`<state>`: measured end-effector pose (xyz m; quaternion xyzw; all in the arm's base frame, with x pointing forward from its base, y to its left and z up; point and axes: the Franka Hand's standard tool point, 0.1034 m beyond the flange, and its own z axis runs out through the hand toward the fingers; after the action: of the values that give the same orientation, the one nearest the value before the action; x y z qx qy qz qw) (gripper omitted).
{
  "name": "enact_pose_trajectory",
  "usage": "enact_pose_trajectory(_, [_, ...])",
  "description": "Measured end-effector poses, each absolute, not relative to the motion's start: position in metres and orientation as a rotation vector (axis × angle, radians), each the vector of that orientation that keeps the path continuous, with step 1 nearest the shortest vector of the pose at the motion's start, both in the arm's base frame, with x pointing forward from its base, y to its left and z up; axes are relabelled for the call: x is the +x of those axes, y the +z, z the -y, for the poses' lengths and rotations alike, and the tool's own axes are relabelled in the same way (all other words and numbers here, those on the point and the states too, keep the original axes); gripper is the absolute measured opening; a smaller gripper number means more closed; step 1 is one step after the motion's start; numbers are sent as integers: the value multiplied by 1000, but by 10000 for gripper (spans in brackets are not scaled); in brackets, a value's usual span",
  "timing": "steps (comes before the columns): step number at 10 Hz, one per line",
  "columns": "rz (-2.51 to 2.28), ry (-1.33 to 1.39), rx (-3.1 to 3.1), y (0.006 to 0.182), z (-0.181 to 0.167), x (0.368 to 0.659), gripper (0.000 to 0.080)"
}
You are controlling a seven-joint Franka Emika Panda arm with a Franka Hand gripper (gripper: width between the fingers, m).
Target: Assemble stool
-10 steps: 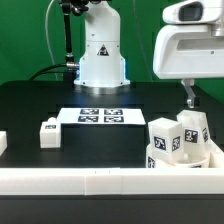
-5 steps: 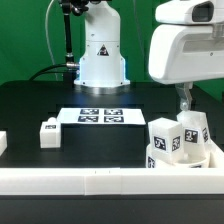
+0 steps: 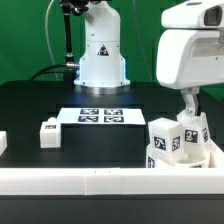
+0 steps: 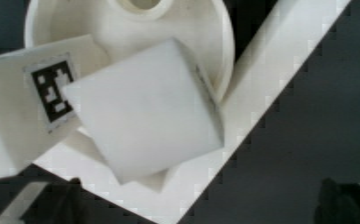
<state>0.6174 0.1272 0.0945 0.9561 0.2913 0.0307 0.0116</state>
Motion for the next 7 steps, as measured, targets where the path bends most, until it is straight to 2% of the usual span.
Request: enact_pose_trajectory(7, [-900, 118, 2972, 82, -119, 616, 648])
